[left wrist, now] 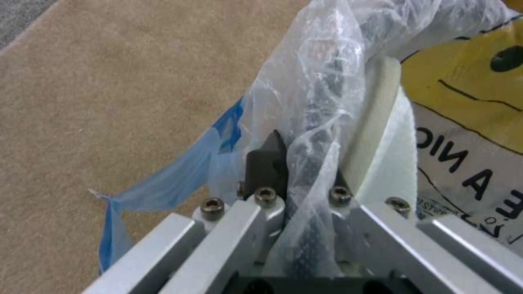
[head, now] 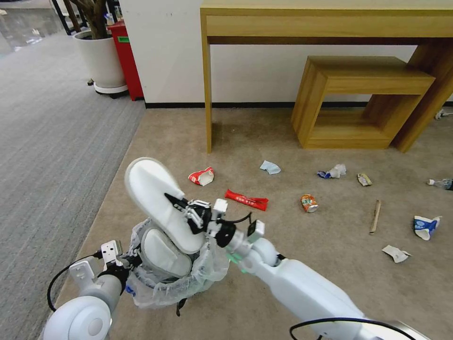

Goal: Pick up the trash bin and place the garbage on the floor into it.

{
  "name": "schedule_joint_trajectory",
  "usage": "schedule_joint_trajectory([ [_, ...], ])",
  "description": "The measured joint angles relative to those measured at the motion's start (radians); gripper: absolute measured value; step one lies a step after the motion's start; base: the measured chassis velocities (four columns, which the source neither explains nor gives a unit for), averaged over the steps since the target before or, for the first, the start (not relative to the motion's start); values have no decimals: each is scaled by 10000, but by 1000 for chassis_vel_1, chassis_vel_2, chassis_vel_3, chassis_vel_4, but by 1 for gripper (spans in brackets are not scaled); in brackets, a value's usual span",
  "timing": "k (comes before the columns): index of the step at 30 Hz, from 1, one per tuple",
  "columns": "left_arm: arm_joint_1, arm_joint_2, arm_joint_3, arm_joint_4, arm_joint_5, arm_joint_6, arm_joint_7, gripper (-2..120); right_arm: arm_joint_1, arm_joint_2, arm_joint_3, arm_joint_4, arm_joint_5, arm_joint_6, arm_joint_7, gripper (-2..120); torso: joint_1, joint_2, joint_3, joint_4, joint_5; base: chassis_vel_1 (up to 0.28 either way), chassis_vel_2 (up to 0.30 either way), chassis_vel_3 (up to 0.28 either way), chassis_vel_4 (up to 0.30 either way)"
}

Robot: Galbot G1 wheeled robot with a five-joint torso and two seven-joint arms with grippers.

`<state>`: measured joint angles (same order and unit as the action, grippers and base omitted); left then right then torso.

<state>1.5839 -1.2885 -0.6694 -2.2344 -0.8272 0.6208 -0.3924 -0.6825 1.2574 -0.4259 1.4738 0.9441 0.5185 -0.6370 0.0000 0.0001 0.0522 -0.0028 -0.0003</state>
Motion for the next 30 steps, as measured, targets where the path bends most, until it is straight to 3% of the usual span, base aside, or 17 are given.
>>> schedule_joint_trajectory([
  [20, 33, 99, -112, -195, -182, 1, -15, 1, 517, 674, -970, -1966, -1017, 613, 27, 0, 0, -1, 0, 1, 2, 0, 0, 0, 0],
  [30, 71, 143, -177, -288, -217, -6, -15, 1, 679, 422, -875, -1840, -1182, 590, 174, 30, 0, 0, 0, 1, 3, 0, 0, 0, 0],
])
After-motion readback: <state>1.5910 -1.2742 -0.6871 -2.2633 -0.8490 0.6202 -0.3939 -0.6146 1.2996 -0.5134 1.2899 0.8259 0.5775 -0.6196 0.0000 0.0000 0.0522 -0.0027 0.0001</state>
